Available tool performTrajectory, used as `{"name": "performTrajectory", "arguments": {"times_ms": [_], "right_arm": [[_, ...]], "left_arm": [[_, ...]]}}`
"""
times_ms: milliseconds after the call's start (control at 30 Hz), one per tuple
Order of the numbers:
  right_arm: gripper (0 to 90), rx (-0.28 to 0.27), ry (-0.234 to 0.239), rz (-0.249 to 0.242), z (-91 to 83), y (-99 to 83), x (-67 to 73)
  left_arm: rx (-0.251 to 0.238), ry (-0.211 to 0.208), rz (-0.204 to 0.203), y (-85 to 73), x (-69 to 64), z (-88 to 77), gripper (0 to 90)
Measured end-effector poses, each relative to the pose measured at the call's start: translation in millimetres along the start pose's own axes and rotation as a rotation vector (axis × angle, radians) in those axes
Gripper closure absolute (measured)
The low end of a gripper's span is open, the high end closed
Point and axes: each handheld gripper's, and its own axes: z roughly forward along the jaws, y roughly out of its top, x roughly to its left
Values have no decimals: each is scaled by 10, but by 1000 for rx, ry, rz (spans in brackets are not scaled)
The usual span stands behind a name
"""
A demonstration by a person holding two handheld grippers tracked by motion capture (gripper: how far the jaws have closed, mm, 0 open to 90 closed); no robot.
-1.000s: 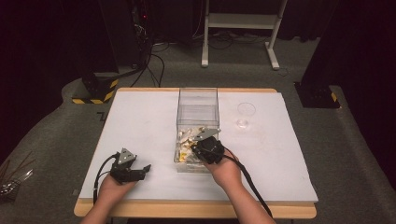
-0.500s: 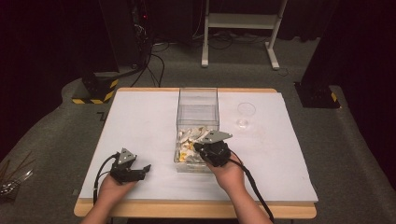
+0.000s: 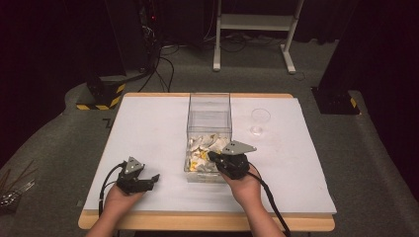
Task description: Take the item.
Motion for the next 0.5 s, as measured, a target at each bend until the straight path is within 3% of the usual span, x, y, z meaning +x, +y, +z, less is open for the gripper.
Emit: {"name": "performTrajectory", "arguments": {"times_ms": [500], "right_arm": [[889,-95,-6,8,-124,-7,39]], "left_arm": [[0,0,0,0,0,0,254]]}}
